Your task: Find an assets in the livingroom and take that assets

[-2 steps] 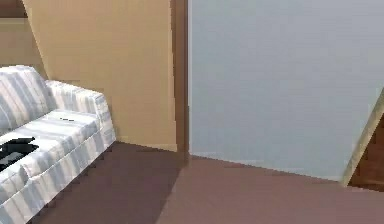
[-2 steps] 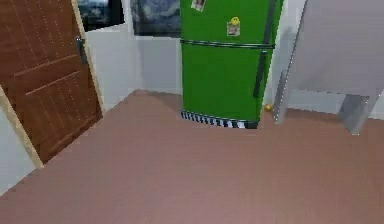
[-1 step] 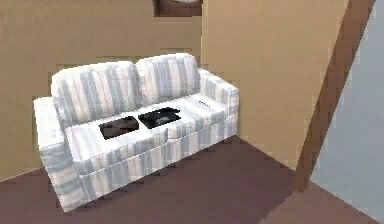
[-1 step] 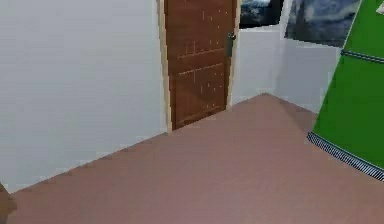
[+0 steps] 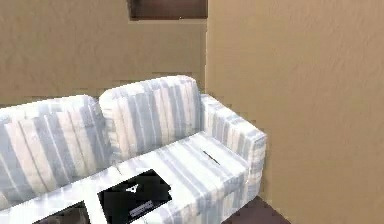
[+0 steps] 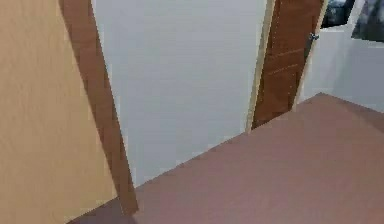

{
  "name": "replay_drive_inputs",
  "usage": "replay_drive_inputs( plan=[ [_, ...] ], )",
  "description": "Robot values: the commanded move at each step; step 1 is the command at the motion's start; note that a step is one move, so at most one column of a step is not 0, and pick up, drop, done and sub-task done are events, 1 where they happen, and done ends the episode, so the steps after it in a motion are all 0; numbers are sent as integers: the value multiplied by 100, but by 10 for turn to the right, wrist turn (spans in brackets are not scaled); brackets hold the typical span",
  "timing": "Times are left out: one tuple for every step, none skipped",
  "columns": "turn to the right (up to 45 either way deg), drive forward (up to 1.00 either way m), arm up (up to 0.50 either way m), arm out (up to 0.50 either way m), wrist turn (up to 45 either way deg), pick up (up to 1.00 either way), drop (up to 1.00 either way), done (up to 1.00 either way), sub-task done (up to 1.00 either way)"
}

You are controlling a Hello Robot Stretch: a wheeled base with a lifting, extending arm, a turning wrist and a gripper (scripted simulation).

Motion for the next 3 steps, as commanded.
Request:
replay_drive_inputs(
  plan=[
    [-450, 0, 0, 0, 0, 0, 0, 0, 0],
    [-450, 0, 0, 0, 0, 0, 0, 0, 0],
    [-150, 0, 0, 0, 0, 0, 0, 0, 0]
  ],
)
